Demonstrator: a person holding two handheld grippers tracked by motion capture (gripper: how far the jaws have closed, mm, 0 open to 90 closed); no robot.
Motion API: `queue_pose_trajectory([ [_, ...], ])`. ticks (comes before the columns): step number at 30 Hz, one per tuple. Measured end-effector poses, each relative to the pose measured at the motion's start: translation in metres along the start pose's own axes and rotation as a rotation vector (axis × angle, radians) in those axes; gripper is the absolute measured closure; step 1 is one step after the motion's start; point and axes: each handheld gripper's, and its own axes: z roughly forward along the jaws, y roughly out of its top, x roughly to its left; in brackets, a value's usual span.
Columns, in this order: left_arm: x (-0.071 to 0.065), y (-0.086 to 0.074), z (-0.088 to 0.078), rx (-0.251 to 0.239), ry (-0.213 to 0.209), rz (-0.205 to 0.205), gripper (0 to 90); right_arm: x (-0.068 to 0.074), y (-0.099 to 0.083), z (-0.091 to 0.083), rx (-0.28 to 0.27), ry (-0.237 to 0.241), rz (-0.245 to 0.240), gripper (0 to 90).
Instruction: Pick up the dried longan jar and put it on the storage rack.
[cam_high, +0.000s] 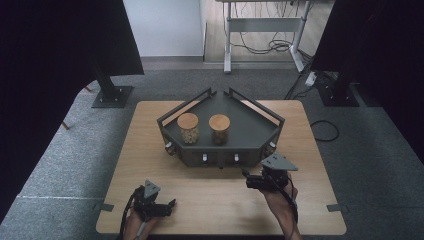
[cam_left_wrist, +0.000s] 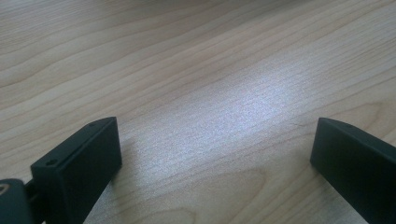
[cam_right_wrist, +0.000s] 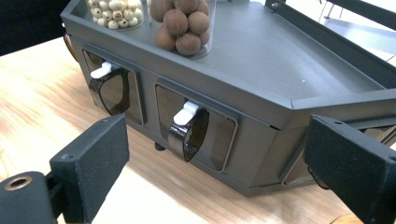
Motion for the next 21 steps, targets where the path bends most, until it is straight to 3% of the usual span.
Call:
queue_pose_trajectory([
  [21,0.0,0.0,0.0,0.0,0.0,0.0,1.6,0.001,-0.017,-0.007,0.018,-0.011,-0.016,6.6],
])
